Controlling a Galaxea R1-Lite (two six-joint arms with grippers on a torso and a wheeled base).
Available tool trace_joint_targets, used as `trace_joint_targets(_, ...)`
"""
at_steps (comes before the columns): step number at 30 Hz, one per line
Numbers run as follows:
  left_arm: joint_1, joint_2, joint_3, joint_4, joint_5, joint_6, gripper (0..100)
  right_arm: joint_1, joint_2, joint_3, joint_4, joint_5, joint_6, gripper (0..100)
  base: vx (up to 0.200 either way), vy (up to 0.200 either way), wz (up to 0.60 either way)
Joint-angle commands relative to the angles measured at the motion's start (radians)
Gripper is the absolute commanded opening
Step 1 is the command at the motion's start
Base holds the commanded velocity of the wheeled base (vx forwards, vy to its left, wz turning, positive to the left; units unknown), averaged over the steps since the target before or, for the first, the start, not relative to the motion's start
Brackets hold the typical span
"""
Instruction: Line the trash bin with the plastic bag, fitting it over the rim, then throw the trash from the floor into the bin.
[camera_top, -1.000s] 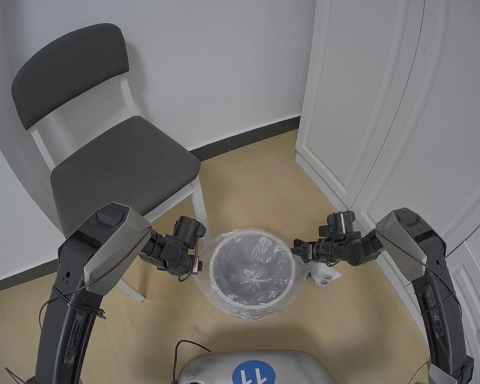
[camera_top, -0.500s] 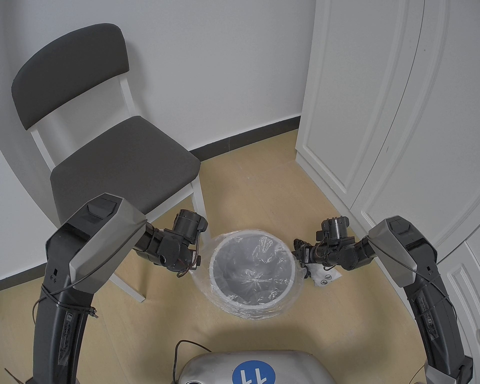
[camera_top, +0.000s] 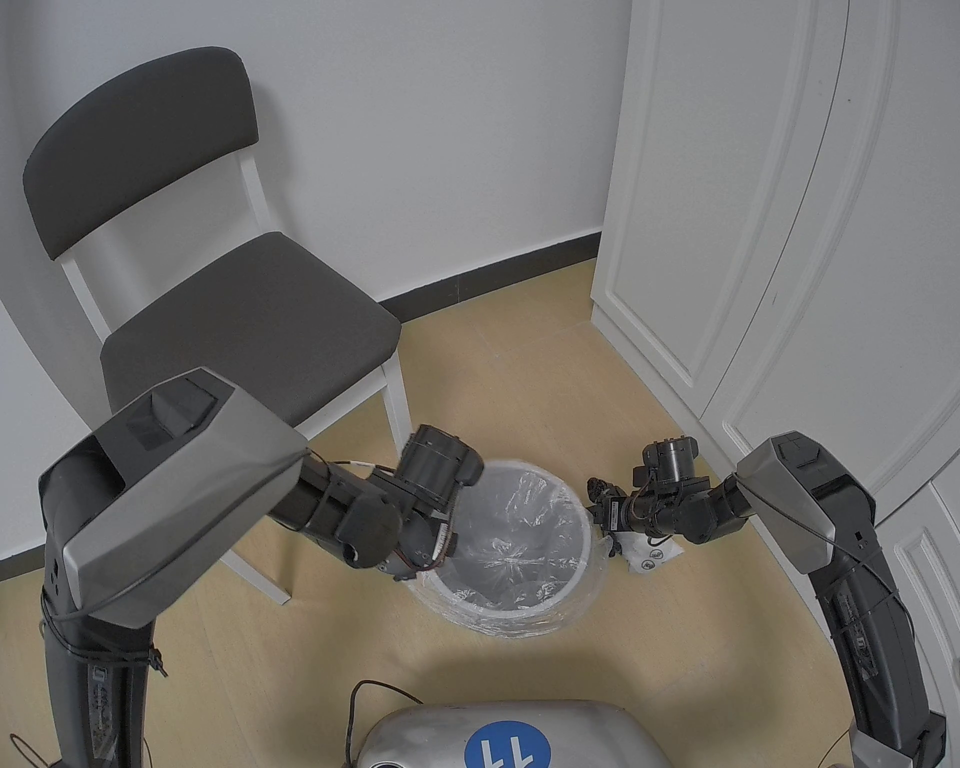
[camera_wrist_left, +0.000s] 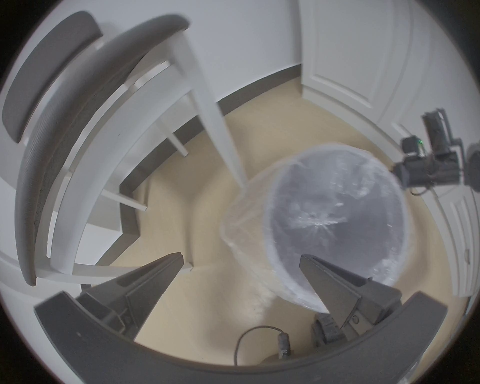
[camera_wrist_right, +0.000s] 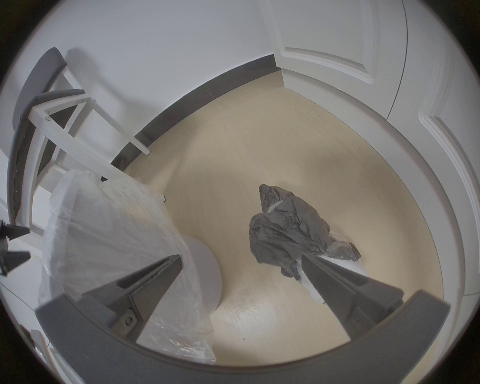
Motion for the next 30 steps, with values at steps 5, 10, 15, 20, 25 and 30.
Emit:
trace_joint_targets(5,-0.094,0.105,-0.041,-0.005,0.004,0.003,100,-0.004,-0.035,0.041,-0.003,0.006,0.03,100,0.0,0.0,0.0)
trace_joint_targets(10,-0.093,0.173,-0.108,-0.002,0.017,0.009,100,-0.004,-0.035,0.041,-0.003,0.006,0.03,100,0.0,0.0,0.0)
trace_joint_targets(15,-0.094,0.214,-0.159,0.004,0.074,0.017,100,-0.005,-0.035,0.041,-0.003,0.007,0.031,100,0.0,0.0,0.0)
trace_joint_targets(20,-0.111,0.207,-0.144,0.015,0.076,0.017,100,-0.007,-0.035,0.041,-0.003,0.007,0.031,100,0.0,0.0,0.0)
trace_joint_targets(25,-0.127,0.196,-0.102,0.021,0.096,0.008,100,-0.012,-0.035,0.041,-0.003,0.006,0.031,100,0.0,0.0,0.0)
trace_joint_targets(30,-0.171,0.148,0.001,0.01,0.102,-0.008,100,-0.013,-0.035,0.041,-0.003,0.007,0.031,100,0.0,0.0,0.0)
